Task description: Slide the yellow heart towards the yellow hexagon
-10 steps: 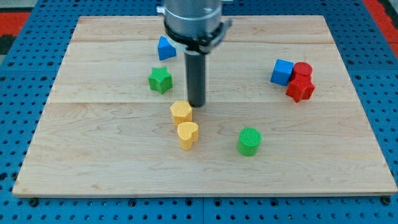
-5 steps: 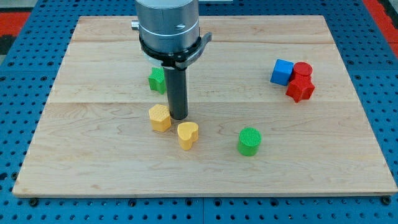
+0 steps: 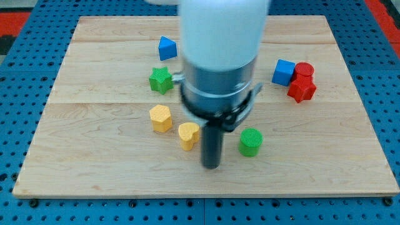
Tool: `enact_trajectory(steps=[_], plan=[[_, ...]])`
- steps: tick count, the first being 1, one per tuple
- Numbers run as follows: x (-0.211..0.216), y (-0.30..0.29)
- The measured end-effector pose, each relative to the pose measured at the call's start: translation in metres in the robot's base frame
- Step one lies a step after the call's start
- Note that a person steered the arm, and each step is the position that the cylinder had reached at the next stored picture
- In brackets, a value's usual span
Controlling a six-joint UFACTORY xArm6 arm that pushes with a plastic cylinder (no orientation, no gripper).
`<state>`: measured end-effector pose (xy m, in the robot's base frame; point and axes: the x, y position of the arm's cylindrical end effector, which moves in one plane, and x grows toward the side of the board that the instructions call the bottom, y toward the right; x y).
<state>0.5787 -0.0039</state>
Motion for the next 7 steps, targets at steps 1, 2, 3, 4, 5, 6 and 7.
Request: enact_trajectory(steps=[1,2,3,4,5,6,7], plan=[[-0.007,-0.02],[-0.023,-0.012],[-0.038,-0.012],[-0.047,-0.011],[-0.059,-0.002],[-0.063,0.004],[-0.026,-0.002]])
